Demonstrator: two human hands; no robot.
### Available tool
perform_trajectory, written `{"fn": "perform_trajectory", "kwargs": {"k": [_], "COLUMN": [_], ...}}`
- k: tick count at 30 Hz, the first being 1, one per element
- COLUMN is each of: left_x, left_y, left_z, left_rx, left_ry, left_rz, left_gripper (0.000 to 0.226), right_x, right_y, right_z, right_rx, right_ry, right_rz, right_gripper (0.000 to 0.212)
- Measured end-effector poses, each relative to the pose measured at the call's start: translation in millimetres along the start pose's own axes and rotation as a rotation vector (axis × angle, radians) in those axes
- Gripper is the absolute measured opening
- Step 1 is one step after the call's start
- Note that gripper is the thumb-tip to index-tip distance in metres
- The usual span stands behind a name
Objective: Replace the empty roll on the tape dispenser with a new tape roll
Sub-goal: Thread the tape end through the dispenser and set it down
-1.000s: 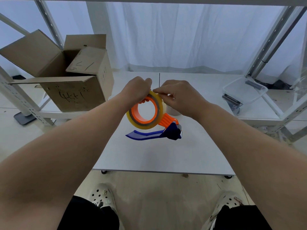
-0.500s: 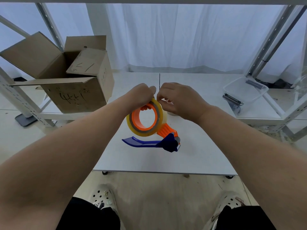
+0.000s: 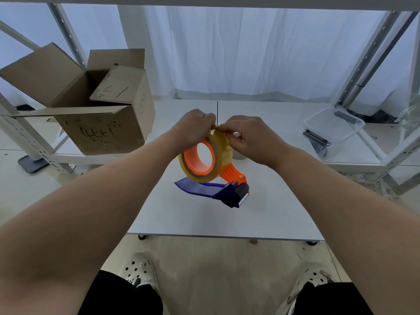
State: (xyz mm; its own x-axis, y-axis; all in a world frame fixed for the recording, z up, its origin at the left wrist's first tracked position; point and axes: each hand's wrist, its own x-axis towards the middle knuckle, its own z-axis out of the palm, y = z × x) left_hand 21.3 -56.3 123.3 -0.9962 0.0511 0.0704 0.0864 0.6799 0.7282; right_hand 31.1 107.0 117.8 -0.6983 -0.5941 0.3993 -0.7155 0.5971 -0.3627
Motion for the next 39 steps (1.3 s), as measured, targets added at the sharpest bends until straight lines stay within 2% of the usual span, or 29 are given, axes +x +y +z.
{"fn": "perform_trajectory", "kwargs": {"k": [11, 21, 28, 30, 32, 35, 39], "left_x": [1.8, -1.1, 0.7, 0.6, -0.1, -0.5, -4.1], "left_y": [-9.0, -6.8, -7.1, -6.7, -5.8, -5.4, -4.1], "left_z": [0.0, 4.2, 3.7, 3.5, 2.9, 0.5, -4.2], "left_rx": [0.020, 0.035, 0.010, -0.013, -0.044, -0.076, -0.175], "left_ry": [0.061, 0.027, 0.035, 0.034, 0.037, 0.027, 0.001], "left_rz": [0.027, 0.040, 0.029, 0.029, 0.029, 0.015, -0.003], "left_gripper": [0.044, 0.045, 0.043, 0.043, 0.043, 0.043, 0.043], "right_x": [-3.9, -5.0, -5.5, -6.3, -7.0, -8.3, -5.9], "right_y": [0.2, -4.6, -4.0, -2.3, 0.0, 1.7, 1.7], "right_z": [-1.5, -0.3, 1.6, 2.2, 1.3, -2.4, -0.6], "right_rx": [-0.134, -0.304, -0.298, -0.254, -0.081, 0.203, 0.323], "right_ry": [-0.017, -0.029, -0.010, -0.007, 0.019, 0.017, 0.040], "right_rz": [-0.028, -0.011, 0.011, 0.043, 0.114, 0.199, 0.221], "right_gripper": [0.025, 0.023, 0.018, 0.016, 0.017, 0.041, 0.025]}}
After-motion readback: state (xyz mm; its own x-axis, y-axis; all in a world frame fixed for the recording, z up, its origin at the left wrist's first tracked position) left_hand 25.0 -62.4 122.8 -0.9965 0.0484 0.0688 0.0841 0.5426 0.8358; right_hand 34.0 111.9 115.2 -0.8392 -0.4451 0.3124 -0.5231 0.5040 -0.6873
